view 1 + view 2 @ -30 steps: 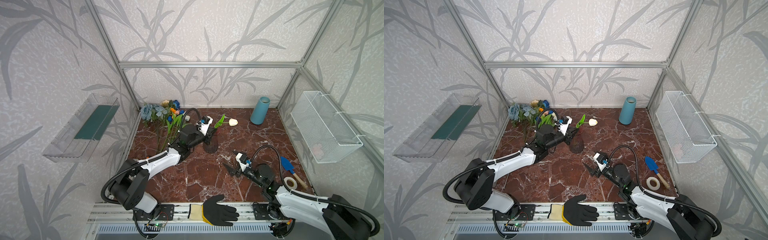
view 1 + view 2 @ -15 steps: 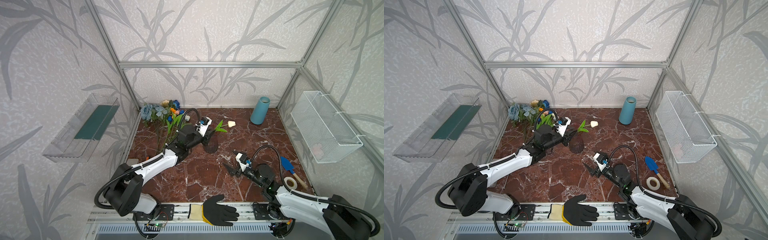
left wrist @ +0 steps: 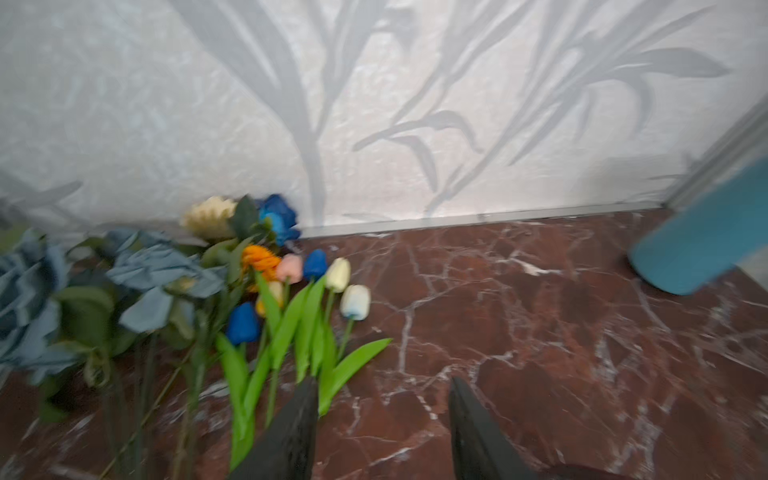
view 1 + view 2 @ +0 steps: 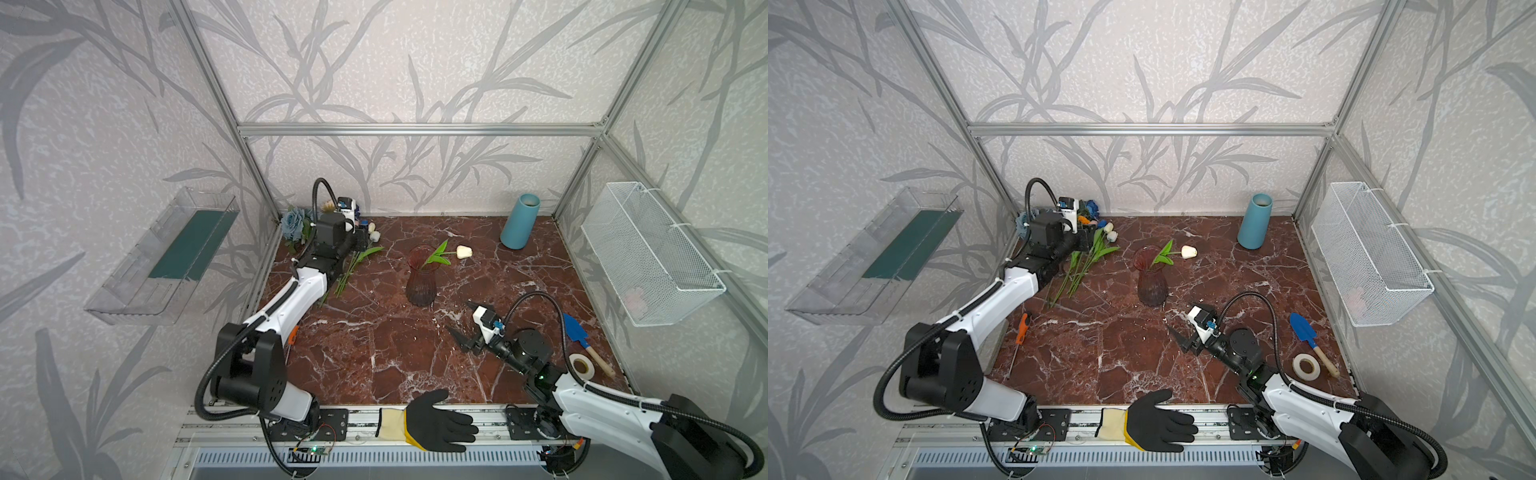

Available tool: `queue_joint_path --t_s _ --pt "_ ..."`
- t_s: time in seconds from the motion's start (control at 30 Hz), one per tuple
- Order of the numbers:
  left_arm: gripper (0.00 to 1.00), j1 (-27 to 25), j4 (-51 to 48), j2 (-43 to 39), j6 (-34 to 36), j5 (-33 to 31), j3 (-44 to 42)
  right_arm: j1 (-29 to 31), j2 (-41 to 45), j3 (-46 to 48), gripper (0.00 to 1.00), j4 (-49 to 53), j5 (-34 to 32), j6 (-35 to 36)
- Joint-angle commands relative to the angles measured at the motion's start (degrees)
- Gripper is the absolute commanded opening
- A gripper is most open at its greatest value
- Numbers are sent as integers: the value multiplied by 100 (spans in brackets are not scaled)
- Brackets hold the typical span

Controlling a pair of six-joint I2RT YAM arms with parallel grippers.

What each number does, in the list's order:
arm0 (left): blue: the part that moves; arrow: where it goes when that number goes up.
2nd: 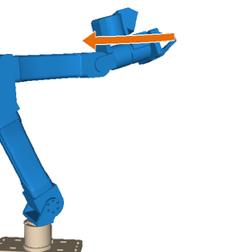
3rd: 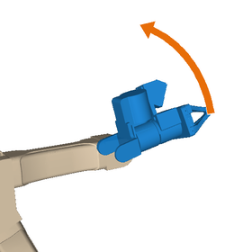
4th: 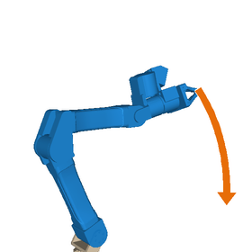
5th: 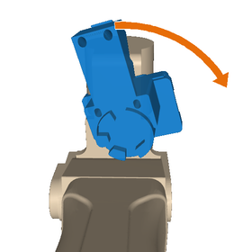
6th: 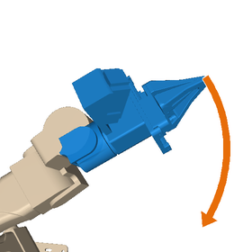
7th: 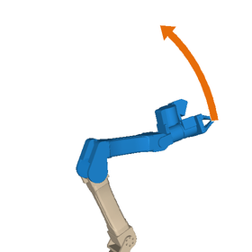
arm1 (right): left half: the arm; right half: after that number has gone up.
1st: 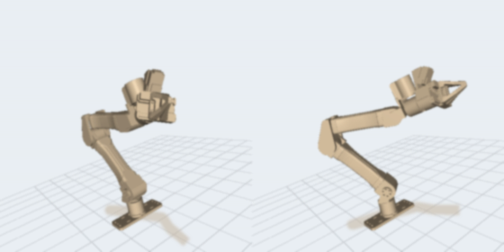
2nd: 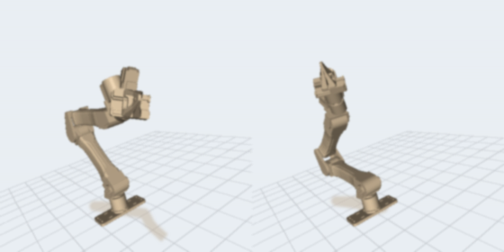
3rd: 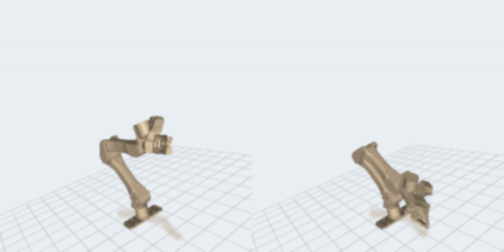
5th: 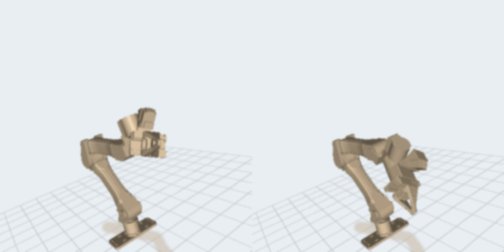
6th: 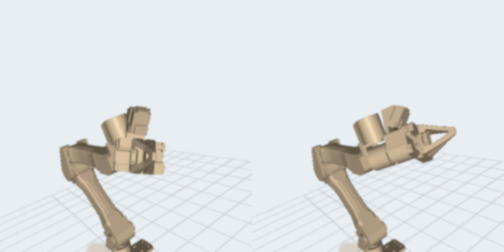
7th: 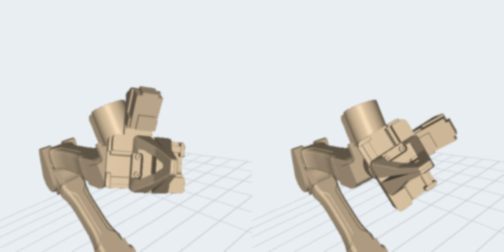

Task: Arrange the flowers into the vase
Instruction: 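Move the left gripper back to the flower pile and grasp a tulip stem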

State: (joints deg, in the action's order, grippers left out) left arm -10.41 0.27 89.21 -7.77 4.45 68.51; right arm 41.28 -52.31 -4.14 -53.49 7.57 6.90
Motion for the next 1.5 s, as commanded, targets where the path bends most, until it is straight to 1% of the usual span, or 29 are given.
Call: queue_joint_path --t_s 0.0,0.07,0.17,0.27,0.3,0.4,0.47,0.57,0.7,0.8,0.83,0.87,0.93,1.03,1.23,1.47 --pt "52 427 -1931 742 -112 -130 691 23 128 -162 87 15 60 -30" --pt "52 571 -2522 1162 33 19 1146 25 151 -157 87 48 34 -18" --pt "51 584 -3303 1744 173 -338 1723 22 145 -157 87 55 -9 -4" --pt "43 591 -3892 2313 328 -480 2261 25 66 -157 87 0 26 -8" --pt "37 585 -4080 2498 377 -458 2443 29 41 -170 87 -23 46 -13" --pt "35 568 -4389 2923 458 -329 2843 29 -5 -179 87 -37 67 -13" --pt "37 552 -4405 3124 474 -368 2952 29 -16 -186 87 -34 68 -4" --pt "37 517 -4422 3388 513 -422 3117 27 -14 -185 87 -21 59 13" --pt "37 473 -4457 3590 522 -589 3304 23 -50 -200 87 -15 49 32" --pt "36 462 -4418 3710 522 -596 3403 29 -42 -197 87 -19 64 40" --pt "35 461 -4421 3755 531 -609 3439 23 -42 -196 87 -18 69 40" --pt "31 464 -4441 3814 539 -629 3495 22 -35 -198 87 -20 77 40" --pt "28 462 -4474 3897 546 -682 3574 24 -33 -197 87 -1 79 40" --pt "21 462 -4502 4035 566 -728 3693 25 -23 -197 87 15 69 55" --pt "19 461 -4634 4247 627 -807 3949 27 4 -193 87 23 82 57" --pt "9 456 -4642 4251 611 -738 3993 27 42 -194 87 54 79 67"
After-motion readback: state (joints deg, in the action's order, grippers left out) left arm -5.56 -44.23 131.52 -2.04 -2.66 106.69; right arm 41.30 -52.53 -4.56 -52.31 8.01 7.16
